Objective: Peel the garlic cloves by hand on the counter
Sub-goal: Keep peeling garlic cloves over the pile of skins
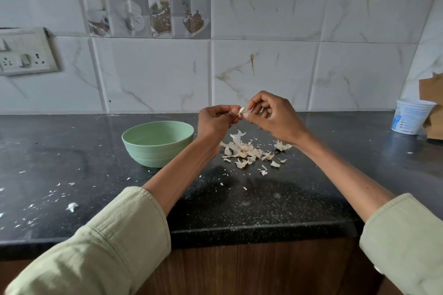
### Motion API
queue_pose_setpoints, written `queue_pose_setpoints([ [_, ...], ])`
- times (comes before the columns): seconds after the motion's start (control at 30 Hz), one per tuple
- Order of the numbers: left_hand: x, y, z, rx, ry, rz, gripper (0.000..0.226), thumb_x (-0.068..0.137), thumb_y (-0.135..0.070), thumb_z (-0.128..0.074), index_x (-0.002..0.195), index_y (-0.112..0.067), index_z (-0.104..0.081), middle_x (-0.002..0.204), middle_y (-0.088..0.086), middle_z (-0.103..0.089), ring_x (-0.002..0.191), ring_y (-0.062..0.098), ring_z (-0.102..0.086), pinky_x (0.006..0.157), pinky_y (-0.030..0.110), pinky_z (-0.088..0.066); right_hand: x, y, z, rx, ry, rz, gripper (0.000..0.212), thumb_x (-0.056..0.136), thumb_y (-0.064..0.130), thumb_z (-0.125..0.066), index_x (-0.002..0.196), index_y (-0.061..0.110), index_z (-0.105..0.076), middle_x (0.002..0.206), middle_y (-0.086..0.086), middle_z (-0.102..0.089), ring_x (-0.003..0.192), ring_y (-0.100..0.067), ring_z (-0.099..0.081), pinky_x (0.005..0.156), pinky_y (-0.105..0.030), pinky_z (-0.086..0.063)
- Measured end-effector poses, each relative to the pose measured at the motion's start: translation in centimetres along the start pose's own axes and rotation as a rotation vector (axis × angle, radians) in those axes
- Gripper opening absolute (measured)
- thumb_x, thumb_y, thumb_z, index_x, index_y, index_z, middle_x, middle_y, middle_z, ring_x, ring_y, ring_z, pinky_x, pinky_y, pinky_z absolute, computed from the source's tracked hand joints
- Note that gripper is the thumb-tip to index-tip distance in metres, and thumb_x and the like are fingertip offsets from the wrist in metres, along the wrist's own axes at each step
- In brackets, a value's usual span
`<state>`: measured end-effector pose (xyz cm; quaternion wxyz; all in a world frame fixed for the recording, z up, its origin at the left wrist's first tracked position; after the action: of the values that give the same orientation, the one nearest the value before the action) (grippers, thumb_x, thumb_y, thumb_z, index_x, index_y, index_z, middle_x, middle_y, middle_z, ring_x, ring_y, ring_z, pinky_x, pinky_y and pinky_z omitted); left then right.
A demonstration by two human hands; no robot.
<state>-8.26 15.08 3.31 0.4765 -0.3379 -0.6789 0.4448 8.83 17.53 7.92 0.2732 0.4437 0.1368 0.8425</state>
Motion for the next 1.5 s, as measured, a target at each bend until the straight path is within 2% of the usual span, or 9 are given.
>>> queue_pose_setpoints([
  [0.17, -0.4, -1.3, -0.7, 0.196, 0.048, -0.159, 0.012, 0.094, -0.012, -0.079, 0.106, -0.009, -0.077, 0.082, 0.004, -0.077, 0.073, 0.004, -0.069, 0.067, 0.015, -0.053, -0.4, -0.4, -1.6, 0.002, 0.093, -0.107, 0.031, 0.109, 0.04, -0.054, 0.107, 0.01, -0.061, 0.072, 0.007, -0.069, 0.06, -0.012, -0.064, 0.051, -0.017, -0.043],
  [0.33, -0.8, -1.0, -1.1, 0.218, 0.06, -0.107, 0.007, 0.1, -0.016, -0.072, 0.103, -0.011, -0.07, 0.084, 0.003, -0.076, 0.074, 0.007, -0.067, 0.07, 0.023, -0.055, -0.3, 0.1, -1.5, -0.006, 0.047, -0.059, 0.033, 0.108, 0.038, -0.058, 0.09, 0.011, -0.064, 0.065, -0.002, -0.062, 0.055, -0.021, -0.056, 0.055, -0.036, -0.047],
  [0.47, -1.6, 0.1, -2.7, 0.216, 0.254, 0.07, 0.041, 0.113, -0.037, -0.045, 0.088, -0.011, -0.064, 0.076, 0.004, -0.07, 0.071, 0.015, -0.061, 0.067, 0.028, -0.047, -0.3, 1.1, -0.8, -0.004, -0.037, 0.037, 0.035, 0.102, 0.042, -0.067, 0.084, 0.014, -0.06, 0.068, -0.009, -0.065, 0.058, -0.034, -0.056, 0.058, -0.044, -0.049],
  [0.57, -2.0, -0.2, -3.0, 0.158, 0.265, 0.056, 0.045, 0.115, -0.038, -0.041, 0.082, -0.013, -0.059, 0.069, 0.001, -0.063, 0.06, 0.01, -0.055, 0.063, 0.023, -0.045, -0.2, 1.5, -0.7, 0.006, -0.036, 0.073, 0.035, 0.104, 0.039, -0.066, 0.083, 0.012, -0.057, 0.067, -0.008, -0.061, 0.058, -0.033, -0.055, 0.058, -0.045, -0.049],
  [0.83, -1.6, -2.4, -2.7, 0.151, 0.199, -0.161, 0.048, 0.113, -0.028, -0.05, 0.069, -0.011, -0.056, 0.058, 0.001, -0.049, 0.057, 0.013, -0.04, 0.064, 0.03, -0.037, -0.4, 0.0, -1.9, 0.37, 0.12, -0.168, 0.047, 0.111, 0.035, -0.051, 0.102, -0.011, -0.055, 0.067, 0.001, -0.043, 0.055, -0.01, -0.039, 0.048, -0.02, -0.035],
  [1.0, -2.2, -2.9, -3.6, 0.141, 0.263, -0.188, 0.048, 0.113, -0.029, -0.049, 0.068, -0.013, -0.06, 0.06, 0.003, -0.052, 0.058, 0.011, -0.045, 0.066, 0.025, -0.041, -0.7, -1.0, -2.5, 0.657, 0.205, -0.339, 0.048, 0.108, 0.052, -0.053, 0.074, 0.017, -0.055, 0.077, -0.013, -0.038, 0.055, -0.013, -0.032, 0.045, -0.021, -0.029],
  [1.23, -2.4, -2.7, -3.6, 0.138, 0.317, -0.157, 0.046, 0.113, -0.028, -0.048, 0.073, -0.012, -0.063, 0.067, 0.005, -0.06, 0.061, 0.01, -0.05, 0.064, 0.02, -0.044, -0.9, -1.2, -1.8, 0.568, 0.098, -0.398, 0.056, 0.106, 0.06, -0.046, 0.068, 0.021, -0.052, 0.06, 0.0, -0.036, 0.051, -0.013, -0.029, 0.046, -0.021, -0.027],
  [1.37, -2.3, -2.4, -3.6, 0.349, 0.365, -0.209, 0.039, 0.108, -0.028, -0.058, 0.08, -0.006, -0.071, 0.068, 0.005, -0.07, 0.06, 0.012, -0.058, 0.065, 0.025, -0.05, -1.1, -1.8, -0.5, 0.476, -0.015, -0.439, 0.058, 0.106, 0.062, -0.046, 0.067, 0.02, -0.052, 0.053, 0.005, -0.035, 0.047, -0.011, -0.03, 0.044, -0.018, -0.026],
  [1.5, -2.3, -2.3, -3.7, 0.723, 0.298, -0.324, 0.021, 0.088, -0.04, -0.062, 0.08, -0.026, -0.074, 0.073, -0.008, -0.075, 0.074, 0.013, -0.072, 0.082, 0.043, -0.061, -1.1, -1.9, -0.2, 0.48, -0.038, -0.429, 0.055, 0.107, 0.058, -0.047, 0.068, 0.02, -0.055, 0.054, 0.006, -0.037, 0.047, -0.009, -0.033, 0.046, -0.018, -0.027],
])
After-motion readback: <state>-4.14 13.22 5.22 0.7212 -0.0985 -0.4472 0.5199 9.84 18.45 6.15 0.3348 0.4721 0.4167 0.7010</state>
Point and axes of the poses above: each hand's wrist, its own x-axis towards the middle knuckle, its own z-axis out of the back of the hand, y = z × x, the point moved 8 cm from there along x, towards the middle knuckle
